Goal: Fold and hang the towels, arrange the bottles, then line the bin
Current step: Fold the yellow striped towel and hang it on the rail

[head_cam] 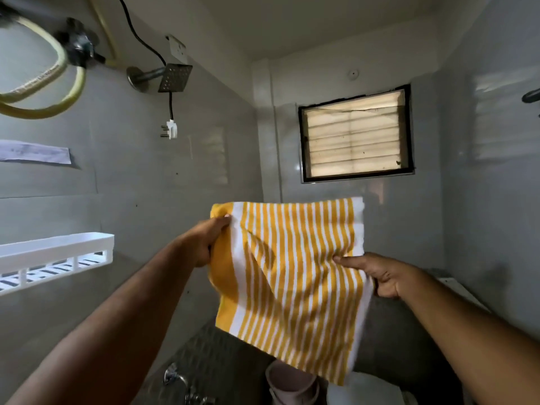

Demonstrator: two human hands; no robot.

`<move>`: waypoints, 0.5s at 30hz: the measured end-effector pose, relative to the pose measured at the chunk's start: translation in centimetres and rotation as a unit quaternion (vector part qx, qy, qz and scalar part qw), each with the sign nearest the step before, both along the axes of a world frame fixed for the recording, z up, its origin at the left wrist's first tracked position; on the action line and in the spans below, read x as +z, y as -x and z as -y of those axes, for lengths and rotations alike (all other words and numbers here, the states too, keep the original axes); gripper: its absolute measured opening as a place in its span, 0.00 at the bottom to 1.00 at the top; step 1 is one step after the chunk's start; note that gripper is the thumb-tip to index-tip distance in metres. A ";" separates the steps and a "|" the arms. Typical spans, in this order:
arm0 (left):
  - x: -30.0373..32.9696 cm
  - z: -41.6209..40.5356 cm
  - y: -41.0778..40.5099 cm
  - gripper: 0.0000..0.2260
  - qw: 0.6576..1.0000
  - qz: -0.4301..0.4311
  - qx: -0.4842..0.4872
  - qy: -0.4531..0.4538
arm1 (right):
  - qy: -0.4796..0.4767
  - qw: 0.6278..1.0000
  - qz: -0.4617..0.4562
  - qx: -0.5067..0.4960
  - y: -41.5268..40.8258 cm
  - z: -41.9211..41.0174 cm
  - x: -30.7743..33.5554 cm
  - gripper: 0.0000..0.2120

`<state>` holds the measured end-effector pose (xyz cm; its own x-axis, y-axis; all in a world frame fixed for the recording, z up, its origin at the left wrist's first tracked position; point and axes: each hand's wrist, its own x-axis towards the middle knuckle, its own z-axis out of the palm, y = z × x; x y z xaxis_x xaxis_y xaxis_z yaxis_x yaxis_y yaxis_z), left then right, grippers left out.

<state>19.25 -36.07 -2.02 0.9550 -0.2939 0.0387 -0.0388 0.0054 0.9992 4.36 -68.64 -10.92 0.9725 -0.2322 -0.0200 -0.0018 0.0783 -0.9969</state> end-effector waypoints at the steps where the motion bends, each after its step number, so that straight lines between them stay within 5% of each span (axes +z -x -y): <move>1: 0.7 -0.4 -0.1 0.23 1.000 0.005 -0.001 0.006 | -0.013 1.000 -0.020 -0.005 -0.4 0.1 -0.6 0.27; 5: 2.0 -2.8 2.6 0.17 0.981 0.063 -0.078 0.166 | -0.058 0.997 -0.022 -0.045 -1.7 0.3 -0.7 0.22; 10: -8.4 -2.6 3.5 0.16 0.988 -0.080 -0.122 -0.053 | -0.065 0.993 -0.046 -0.081 -1.6 0.1 -1.8 0.13; 15: -11.2 -1.6 -0.6 0.11 0.982 -0.061 -0.032 -0.175 | -0.058 0.990 -0.105 -0.072 -1.3 0.3 -2.8 0.12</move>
